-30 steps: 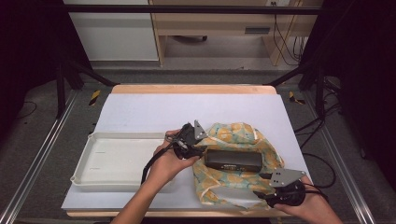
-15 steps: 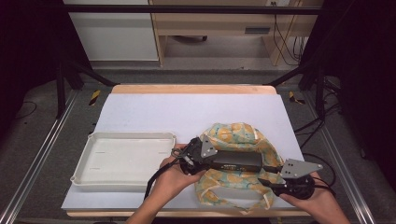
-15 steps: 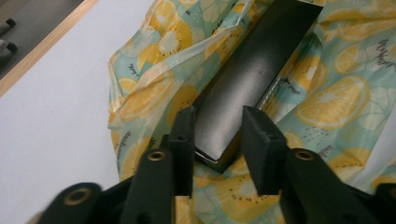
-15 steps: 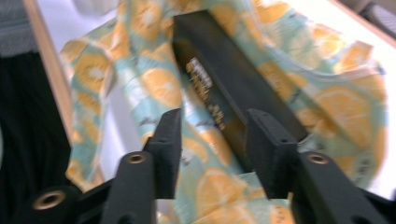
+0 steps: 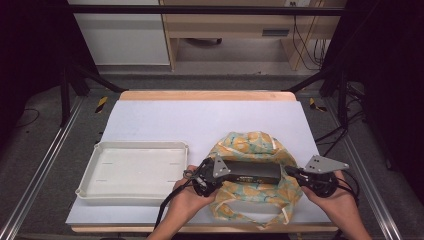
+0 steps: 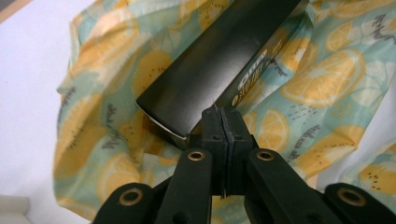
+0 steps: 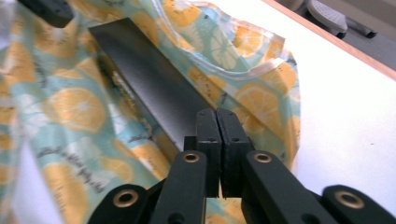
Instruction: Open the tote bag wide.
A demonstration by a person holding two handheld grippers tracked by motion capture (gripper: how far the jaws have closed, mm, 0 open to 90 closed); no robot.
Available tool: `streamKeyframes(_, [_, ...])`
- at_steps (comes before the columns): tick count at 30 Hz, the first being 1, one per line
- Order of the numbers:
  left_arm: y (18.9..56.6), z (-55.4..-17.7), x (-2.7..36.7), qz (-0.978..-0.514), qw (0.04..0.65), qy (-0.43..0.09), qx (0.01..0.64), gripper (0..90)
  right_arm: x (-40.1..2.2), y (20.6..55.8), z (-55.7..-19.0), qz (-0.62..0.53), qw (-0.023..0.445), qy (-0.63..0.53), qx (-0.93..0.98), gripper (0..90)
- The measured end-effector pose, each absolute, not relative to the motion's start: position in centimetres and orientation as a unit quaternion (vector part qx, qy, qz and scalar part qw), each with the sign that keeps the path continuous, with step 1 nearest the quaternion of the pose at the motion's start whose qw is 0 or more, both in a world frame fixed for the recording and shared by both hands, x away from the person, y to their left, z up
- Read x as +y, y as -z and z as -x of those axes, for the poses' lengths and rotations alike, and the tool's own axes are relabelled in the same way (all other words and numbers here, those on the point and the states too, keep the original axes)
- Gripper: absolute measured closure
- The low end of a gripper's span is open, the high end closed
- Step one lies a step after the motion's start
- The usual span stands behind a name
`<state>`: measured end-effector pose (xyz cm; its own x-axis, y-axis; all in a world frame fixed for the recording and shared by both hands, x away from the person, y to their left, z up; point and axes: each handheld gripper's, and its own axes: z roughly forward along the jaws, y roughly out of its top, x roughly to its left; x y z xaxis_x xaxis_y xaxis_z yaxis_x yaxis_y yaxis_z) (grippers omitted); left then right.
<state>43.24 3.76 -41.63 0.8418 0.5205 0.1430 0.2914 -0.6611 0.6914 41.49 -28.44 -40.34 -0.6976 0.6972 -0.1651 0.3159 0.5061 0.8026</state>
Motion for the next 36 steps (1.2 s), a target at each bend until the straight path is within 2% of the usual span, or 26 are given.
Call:
streamKeyframes(16, [43.7,-42.5,4.2,-0.899,0.330,-0.164,0.236,90.0,-27.9,41.1,-44.8,-0.319,0.258,-0.381,0.829,90.0])
streamKeyframes(36, [45.8,-42.1,4.1,-0.902,0.311,-0.168,0.249,90.0,-29.3,44.5,-49.8,-0.366,0.225,-0.371,0.823,90.0])
